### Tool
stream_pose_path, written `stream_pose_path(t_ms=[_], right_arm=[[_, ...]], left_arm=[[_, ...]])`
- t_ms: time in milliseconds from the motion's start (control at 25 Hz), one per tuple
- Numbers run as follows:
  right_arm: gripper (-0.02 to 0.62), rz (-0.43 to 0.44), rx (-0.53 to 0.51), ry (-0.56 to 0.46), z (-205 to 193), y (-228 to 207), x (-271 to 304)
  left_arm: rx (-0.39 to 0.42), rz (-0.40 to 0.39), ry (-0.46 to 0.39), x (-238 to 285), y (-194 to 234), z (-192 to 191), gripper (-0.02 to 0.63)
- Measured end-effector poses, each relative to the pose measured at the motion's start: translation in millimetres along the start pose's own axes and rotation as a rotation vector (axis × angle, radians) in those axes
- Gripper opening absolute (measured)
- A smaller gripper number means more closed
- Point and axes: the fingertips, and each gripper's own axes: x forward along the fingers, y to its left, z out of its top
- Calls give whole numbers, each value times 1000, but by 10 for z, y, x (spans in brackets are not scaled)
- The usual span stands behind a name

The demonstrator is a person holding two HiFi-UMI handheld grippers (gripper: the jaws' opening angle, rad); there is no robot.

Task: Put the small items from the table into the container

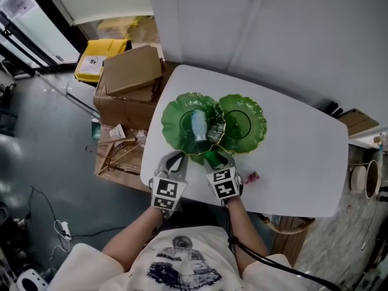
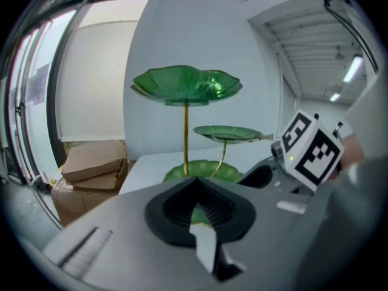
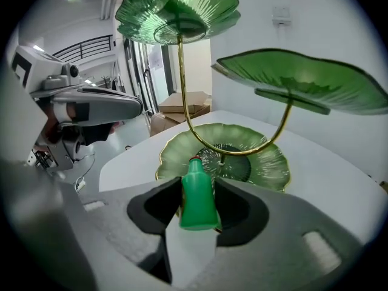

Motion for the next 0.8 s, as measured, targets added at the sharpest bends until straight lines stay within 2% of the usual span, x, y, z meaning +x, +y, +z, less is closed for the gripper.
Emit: stream_pose_path(t_ms=[800], right_arm=[[170, 8, -18, 43, -5, -36, 201]], left_arm=[[-9, 0, 18, 79, 35, -38, -11]])
